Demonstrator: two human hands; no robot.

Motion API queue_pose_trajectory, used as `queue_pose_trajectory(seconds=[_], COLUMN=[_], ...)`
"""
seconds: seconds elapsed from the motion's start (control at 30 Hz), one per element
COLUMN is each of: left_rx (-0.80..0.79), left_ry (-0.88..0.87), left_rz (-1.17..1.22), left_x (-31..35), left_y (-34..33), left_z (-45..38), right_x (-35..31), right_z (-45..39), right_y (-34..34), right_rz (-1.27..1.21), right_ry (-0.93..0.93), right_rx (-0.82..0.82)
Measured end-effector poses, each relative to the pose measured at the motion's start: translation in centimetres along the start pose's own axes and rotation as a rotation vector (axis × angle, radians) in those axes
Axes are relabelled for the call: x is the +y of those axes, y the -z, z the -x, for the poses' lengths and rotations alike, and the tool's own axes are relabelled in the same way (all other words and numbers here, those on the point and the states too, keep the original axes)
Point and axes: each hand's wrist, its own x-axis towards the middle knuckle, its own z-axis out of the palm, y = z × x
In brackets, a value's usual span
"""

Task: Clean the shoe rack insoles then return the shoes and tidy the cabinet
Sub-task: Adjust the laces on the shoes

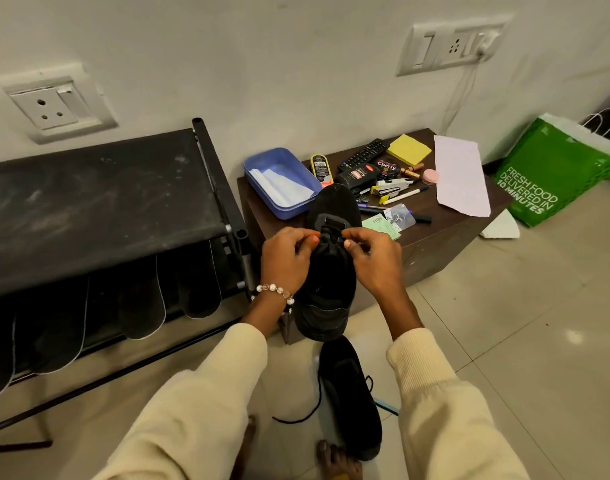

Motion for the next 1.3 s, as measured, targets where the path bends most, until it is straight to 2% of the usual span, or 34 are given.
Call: queue_pose_trajectory(seconds=[0.23, 0.6, 0.77, 0.93, 1.07, 1.3], left_rx=[-0.094, -0.160, -0.197, -0.127, -0.097, -0.076], left_ry=[0.081, 0.163, 0.079, -0.049, -0.133, -0.148], left_rz=[0.013, 0.175, 0.117, -0.023, -0.101, -0.110], left_x=[0.0, -0.6, -0.8, -0.9, -0.8, -0.8], left_y=[-0.1, -0.2, -0.1, -0.4, -1.1, -1.7], left_z=[-0.5, -1.2, -1.3, -1.1, -0.8, -0.7], right_x=[0.2, 0.7, 0.6, 1.3, 1.6, 1.4], right_z=[-0.4, -0.3, -0.8, -0.8, -0.7, -0.4], right_y=[0.4, -0.1, -0.2, 0.5, -0.1, -0.8], right_rz=[0.038, -0.078, 0.064, 0.017, 0.091, 0.105], right_ry=[0.021, -0.030, 0.002, 0.062, 0.157, 0.153], right_rx=[-0.109, 0.000, -0.079, -0.135, -0.118, -0.117])
